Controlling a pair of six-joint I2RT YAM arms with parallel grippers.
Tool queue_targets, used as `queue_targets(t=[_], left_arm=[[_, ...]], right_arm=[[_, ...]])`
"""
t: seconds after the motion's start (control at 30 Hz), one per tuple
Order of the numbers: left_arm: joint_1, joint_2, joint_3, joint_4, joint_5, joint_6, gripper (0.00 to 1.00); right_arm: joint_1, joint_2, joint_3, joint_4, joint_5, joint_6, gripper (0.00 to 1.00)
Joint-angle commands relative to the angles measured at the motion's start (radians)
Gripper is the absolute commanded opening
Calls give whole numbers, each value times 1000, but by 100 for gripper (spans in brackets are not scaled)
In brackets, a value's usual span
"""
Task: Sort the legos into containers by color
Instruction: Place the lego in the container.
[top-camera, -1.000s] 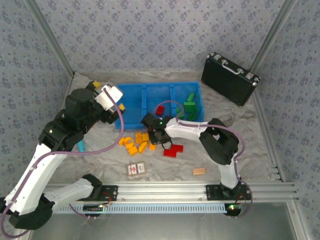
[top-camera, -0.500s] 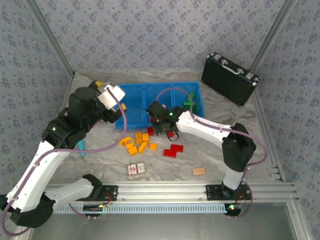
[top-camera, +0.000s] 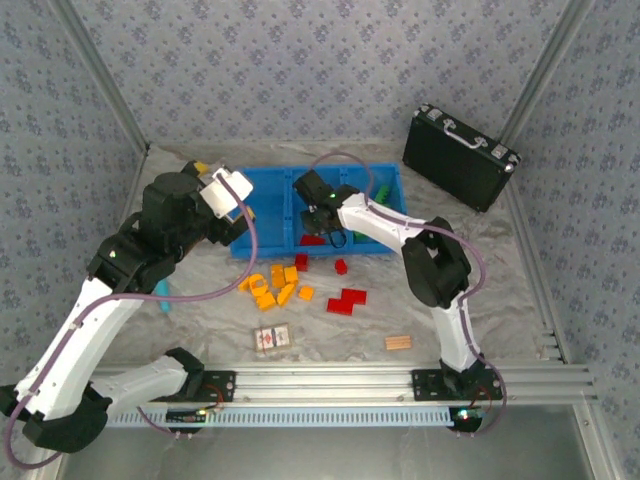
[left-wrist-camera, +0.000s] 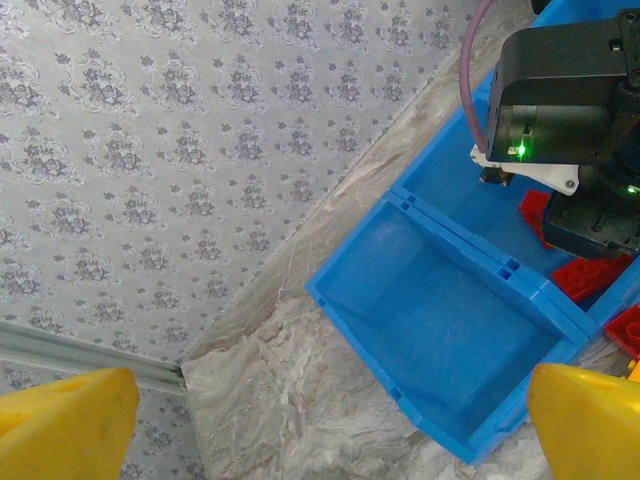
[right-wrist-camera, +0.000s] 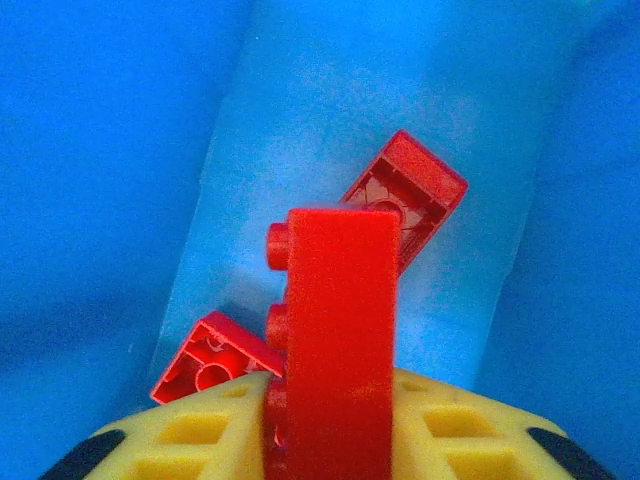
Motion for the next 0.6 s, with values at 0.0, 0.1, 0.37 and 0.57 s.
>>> queue_targets(t=[0.0,0.1,0.37,0.57], left_arm=[[-2,3,10,27,-8,19,100],[-3,10,16,23,-3,16,100],[-4,20,31,16,8,8,100],[-5,28,57,-1,37,-16,100]], right_arm=[[4,-39,8,-15,7,-32,37],[10,-85,-37,-7,9,-27,46],[88,-262,-181,-36,40,-8,65],[129,-365,-252,-213,122,121,72]])
